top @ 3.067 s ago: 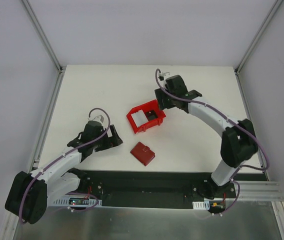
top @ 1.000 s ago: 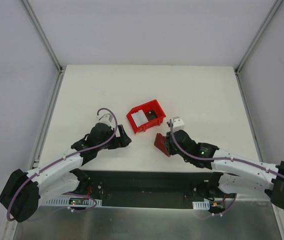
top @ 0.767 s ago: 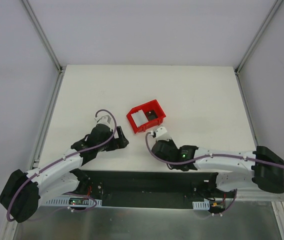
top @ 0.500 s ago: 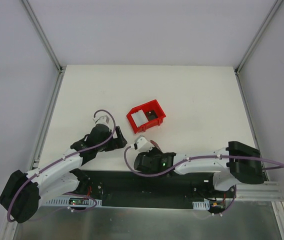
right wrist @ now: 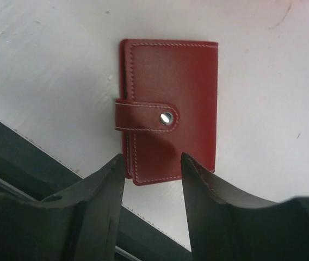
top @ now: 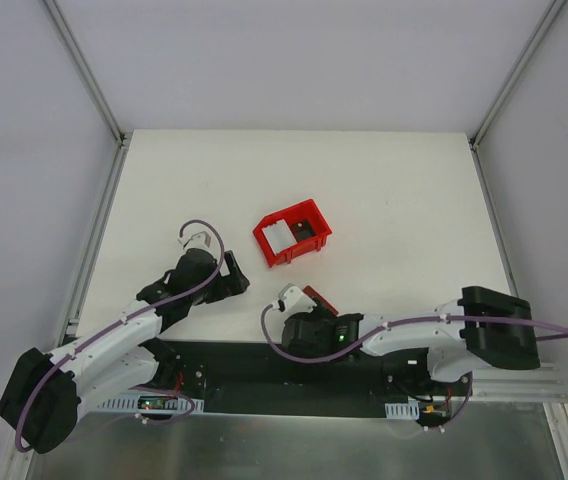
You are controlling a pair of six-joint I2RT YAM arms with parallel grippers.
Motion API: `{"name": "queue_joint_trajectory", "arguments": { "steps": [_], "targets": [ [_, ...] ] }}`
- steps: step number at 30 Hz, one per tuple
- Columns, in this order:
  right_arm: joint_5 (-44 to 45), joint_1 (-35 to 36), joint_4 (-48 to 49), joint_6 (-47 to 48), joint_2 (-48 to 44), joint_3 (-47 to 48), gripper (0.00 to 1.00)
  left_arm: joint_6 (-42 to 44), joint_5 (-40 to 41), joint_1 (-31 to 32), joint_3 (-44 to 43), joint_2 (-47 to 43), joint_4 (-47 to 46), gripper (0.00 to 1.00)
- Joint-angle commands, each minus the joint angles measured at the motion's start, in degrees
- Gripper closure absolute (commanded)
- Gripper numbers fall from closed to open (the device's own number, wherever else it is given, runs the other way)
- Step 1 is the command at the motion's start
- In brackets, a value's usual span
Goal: Put the credit cards into the card holder
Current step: Open the card holder at the center of the board.
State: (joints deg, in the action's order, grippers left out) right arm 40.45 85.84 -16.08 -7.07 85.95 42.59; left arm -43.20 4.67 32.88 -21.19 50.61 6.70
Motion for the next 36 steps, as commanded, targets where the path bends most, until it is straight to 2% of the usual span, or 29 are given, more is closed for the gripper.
{"name": "queue_joint_trajectory", "arguments": {
  "steps": [1,5,8,13,17,26,32,36],
  "targets": [
    [-9.22,-3.75,5.16,-3.73,-10.69,-4.6,0.5,0.83,-2.63,-0.36,-0.25,-0.08,-0.89,0.01],
    [-13.9,-6.82,8.6,-12.07,-23.17,-11.81,0.42,4.34,-8.96,-0.36,-1.39,1.33,-3.88,0.01],
    [-17.4,-11.38,8.17,-20.94,-30.91,-16.03,0.41,6.89,-13.53,-0.28,-1.66,2.04,-6.43,0.01],
    [-20.4,-16.23,2.9,-38.25,-36.72,-19.21,0.43,11.99,-23.54,-0.28,-3.33,6.06,-13.1,0.01],
    [-28.21,-22.11,-1.32,-47.14,-36.91,-17.54,0.44,13.05,-33.21,-0.19,-7.89,12.57,-12.77,0.05],
    [-29.28,-25.72,-3.17,-50.15,-30.68,-16.39,0.43,14.99,-33.41,-0.01,-8.61,20.31,-14.51,0.07],
    [-35.6,-33.27,5.43,-44.1,-26.63,-19.12,0.41,13.41,-33.93,0.78,-8.25,25.93,-21.1,0.09],
    [-41.65,-37.75,8.86,-37.5,-21.98,-17.37,0.4,11.39,-34.29,1.74,-9.13,30.33,-24.89,0.11]
  ]
}}
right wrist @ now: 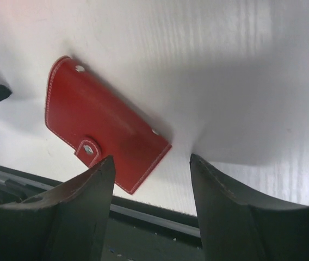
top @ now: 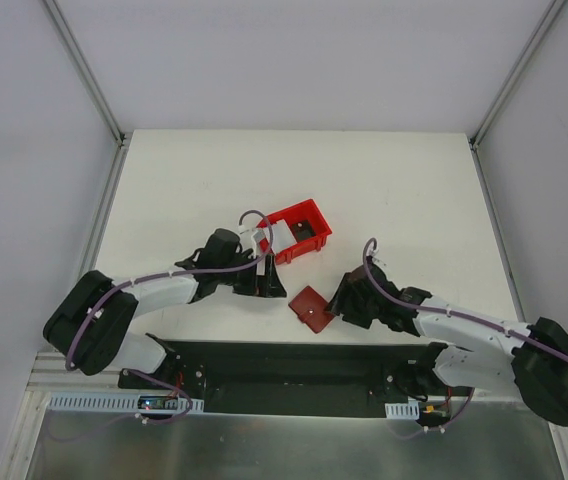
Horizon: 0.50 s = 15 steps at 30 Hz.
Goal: Put the credit cards into the card holder
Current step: Open the card holder at the center of the board.
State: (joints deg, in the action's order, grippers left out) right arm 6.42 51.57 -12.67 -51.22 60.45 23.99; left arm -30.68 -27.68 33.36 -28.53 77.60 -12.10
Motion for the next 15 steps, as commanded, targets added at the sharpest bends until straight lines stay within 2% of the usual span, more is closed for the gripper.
{"name": "queue_joint_trajectory", "arguments": {
  "steps": [1,8,11,15],
  "targets": [
    [-9.12,-4.1,5.72,7.97,4.76,2.11,0.4,-1.58,-2.2,1.53,-2.14,4.39,-7.14,0.11],
    [-16.43,-6.31,7.92,16.32,13.81,7.73,0.45,-4.91,-3.34,3.81,-4.6,11.25,-11.63,0.19],
    [-18.71,-6.57,9.23,19.92,16.71,10.02,0.5,-6.76,-1.77,5.13,-2.76,11.52,-12.86,0.23],
    [-21.26,-7.36,9.5,23.62,21.19,13.53,0.5,-10.8,1.39,6.36,2.24,8.63,-13.92,0.29]
  ]
}}
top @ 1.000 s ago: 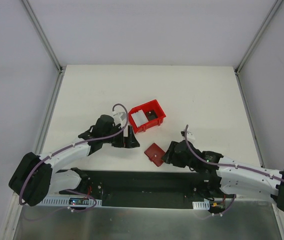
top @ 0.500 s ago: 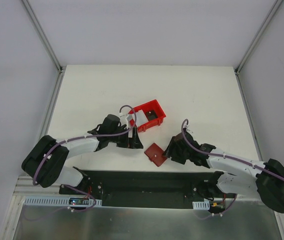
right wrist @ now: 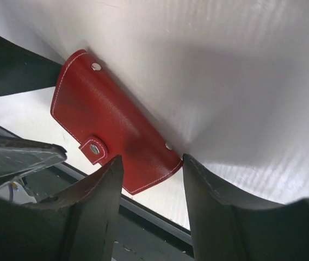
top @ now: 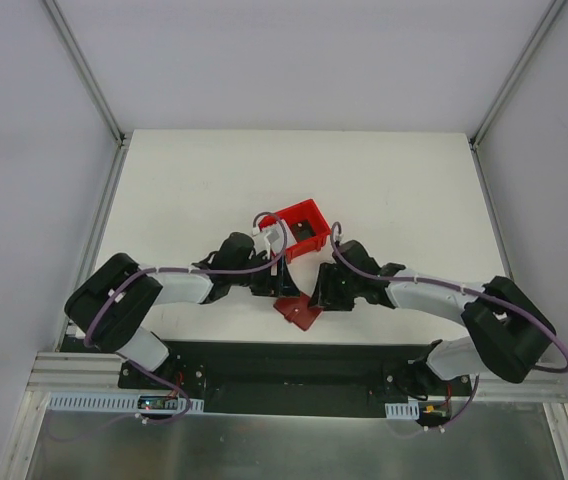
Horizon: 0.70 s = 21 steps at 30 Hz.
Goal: Put the credit cards into the card holder
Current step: Open the card holder at the center of the board.
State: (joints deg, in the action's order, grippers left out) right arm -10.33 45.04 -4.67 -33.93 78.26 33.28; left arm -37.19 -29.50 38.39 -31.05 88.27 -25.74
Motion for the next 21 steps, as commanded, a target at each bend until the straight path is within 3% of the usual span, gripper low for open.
{"name": "queue_joint_trajectory", "arguments": {
  "steps": [1,10,13,18,21],
  "targets": [
    [-5.4,-1.0,1.5,6.94,4.26,5.21,0.5,-4.9,4.09,1.6,6.33,-3.09,-0.54,0.3],
    [-12.25,-2.41,1.41,10.9,13.4,15.05,0.51,-13.34,12.79,4.93,16.28,-17.24,0.95,0.35],
    [-11.74,-3.2,0.71,12.13,11.84,15.85,0.5,-13.79,14.46,5.81,16.63,-21.37,4.28,0.35],
    [-7.08,-3.46,-4.12,11.97,3.5,13.14,0.46,-6.87,23.5,5.82,12.69,-29.2,18.77,0.23],
    [-6.64,-3.2,-3.86,6.88,-1.43,7.44,0.45,-0.36,25.55,4.42,8.04,-28.51,23.27,0.13]
  ]
}}
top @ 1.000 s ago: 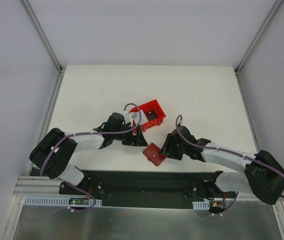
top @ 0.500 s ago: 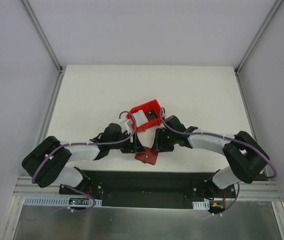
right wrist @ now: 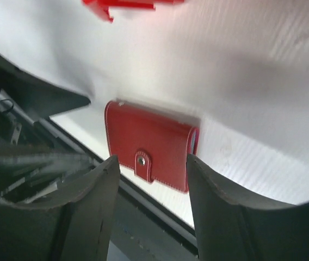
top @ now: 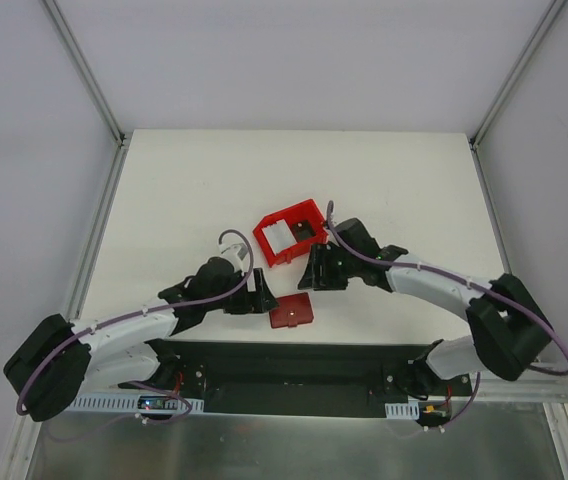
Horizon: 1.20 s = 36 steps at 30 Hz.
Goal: Put the credit cards into the card holder
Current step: Open the card holder at the center of the board.
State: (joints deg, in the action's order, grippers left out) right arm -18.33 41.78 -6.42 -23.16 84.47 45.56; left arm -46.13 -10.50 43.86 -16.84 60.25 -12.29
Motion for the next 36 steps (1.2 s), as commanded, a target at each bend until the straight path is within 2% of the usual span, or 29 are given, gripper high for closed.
{"name": "queue_joint_trajectory", "arguments": {
  "steps": [1,7,15,22,29,36],
  "targets": [
    [1.1,0.49,-1.07,-5.83,-9.13,-6.78,0.45,10.17,4.72,-2.27,-7.32,1.0,10.01,0.12],
    [2.86,6.02,2.28,-16.29,-15.56,-14.62,0.44,18.35,-8.55,-7.2,-13.91,12.42,7.03,0.12],
    [2.68,9.02,11.59,-23.95,-11.88,-17.79,0.44,19.5,-22.53,-9.58,-13.57,21.57,-1.49,0.15],
    [3.91,9.02,13.62,-23.69,-7.3,-15.33,0.44,13.62,-26.23,-9.58,-7.78,23.6,-10.11,0.22],
    [5.14,8.49,13.71,-22.55,-3.7,-13.66,0.46,8.26,-25.53,-9.58,-0.83,21.14,-16.26,0.27],
    [4.97,8.41,13.97,-22.63,-1.15,-13.57,0.48,6.67,-26.24,-9.58,0.32,20.35,-17.68,0.36]
  ]
}}
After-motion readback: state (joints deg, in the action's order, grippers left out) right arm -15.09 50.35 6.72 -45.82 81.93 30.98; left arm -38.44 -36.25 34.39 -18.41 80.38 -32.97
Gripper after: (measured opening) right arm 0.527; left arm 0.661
